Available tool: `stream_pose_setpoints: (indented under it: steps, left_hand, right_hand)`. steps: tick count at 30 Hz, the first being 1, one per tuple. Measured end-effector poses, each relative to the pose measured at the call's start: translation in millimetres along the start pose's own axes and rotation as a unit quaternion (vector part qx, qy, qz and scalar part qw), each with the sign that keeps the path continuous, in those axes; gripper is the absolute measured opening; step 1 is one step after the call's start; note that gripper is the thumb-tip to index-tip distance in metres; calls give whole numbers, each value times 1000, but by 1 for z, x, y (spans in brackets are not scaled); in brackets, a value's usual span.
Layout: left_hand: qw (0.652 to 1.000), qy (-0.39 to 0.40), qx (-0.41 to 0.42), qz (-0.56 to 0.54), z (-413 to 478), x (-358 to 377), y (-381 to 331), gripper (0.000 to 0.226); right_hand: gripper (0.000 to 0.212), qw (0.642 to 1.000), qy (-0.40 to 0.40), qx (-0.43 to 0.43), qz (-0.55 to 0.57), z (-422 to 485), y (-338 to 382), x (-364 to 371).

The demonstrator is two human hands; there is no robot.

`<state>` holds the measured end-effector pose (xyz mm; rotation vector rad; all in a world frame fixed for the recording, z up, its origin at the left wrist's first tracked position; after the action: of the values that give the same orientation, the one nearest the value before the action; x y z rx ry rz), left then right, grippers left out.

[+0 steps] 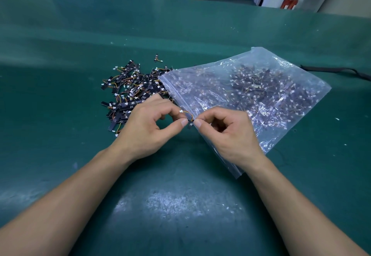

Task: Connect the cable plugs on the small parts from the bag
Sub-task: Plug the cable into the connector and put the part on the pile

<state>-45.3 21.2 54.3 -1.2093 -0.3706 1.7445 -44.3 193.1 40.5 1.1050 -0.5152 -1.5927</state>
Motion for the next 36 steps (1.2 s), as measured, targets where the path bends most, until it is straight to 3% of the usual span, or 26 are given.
stream_pose_setpoints:
  steps: [7, 16, 22, 27, 30, 36]
  left_hand:
    - [1000, -22, 5, 13, 0, -3, -1, 12]
    - [999, 15, -13, -42, 0, -1, 0, 4]
    - [1000, -8, -5, -16, 0, -5, 3, 12]
    - [1000, 2, -1, -22, 0, -5, 2, 1]
    - [999, 20, -6, -38, -1, -4, 1, 10]
    - [1000, -1, -7, -17, -1, -5, 4, 5]
  right_hand:
    - [4, 1000, 6, -27, -10, 0, 4, -1]
    - [8, 998, -9, -55, -32, 1, 7, -1]
    - [8, 999, 5, -47, -22, 0, 5, 2]
    - [8, 998, 10, -50, -37, 1, 5, 3]
    - [9, 998, 2, -51, -31, 0, 5, 1]
    - [8, 999, 0, -44, -28, -1, 4, 2]
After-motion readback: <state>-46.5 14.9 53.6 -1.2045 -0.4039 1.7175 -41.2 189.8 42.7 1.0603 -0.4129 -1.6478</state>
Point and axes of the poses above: each hand's wrist, its own z-axis towards the middle knuckle, its own x-axis out of the palm, y = z × x, the point moved 7 cm from there along z, towards the middle knuckle, and after that the axes turned 8 degrees about -x, right-handed, at the moved point
